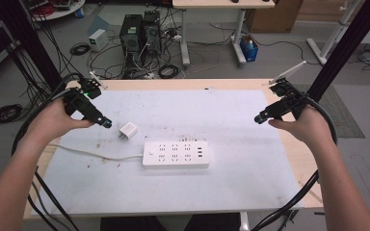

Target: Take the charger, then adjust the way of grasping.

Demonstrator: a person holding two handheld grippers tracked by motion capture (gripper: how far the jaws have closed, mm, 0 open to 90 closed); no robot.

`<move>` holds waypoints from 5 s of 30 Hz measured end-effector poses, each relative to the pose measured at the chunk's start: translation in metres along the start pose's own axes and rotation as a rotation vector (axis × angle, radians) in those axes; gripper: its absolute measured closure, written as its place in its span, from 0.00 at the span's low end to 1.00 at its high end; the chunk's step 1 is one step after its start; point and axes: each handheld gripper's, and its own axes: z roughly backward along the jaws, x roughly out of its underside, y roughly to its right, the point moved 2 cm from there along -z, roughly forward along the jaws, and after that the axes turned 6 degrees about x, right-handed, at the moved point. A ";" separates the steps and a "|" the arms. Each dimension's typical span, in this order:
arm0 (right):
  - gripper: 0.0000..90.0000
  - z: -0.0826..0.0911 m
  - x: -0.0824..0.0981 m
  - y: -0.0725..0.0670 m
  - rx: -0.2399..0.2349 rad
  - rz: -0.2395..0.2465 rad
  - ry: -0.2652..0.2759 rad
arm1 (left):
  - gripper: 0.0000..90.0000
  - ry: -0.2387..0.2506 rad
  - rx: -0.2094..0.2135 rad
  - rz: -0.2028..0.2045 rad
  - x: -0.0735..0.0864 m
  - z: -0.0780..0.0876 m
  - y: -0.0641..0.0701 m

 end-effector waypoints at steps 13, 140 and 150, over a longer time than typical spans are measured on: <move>0.13 -0.007 -0.007 -0.005 -0.003 0.020 0.004 | 0.18 0.013 -0.019 0.008 -0.007 -0.012 -0.002; 0.24 0.001 -0.022 -0.082 -0.679 -0.267 -0.020 | 0.47 0.413 0.375 -0.669 -0.101 -0.068 0.146; 0.31 -0.011 -0.029 -0.106 -0.763 -0.301 -0.067 | 0.47 0.435 0.370 -0.709 -0.105 -0.068 0.161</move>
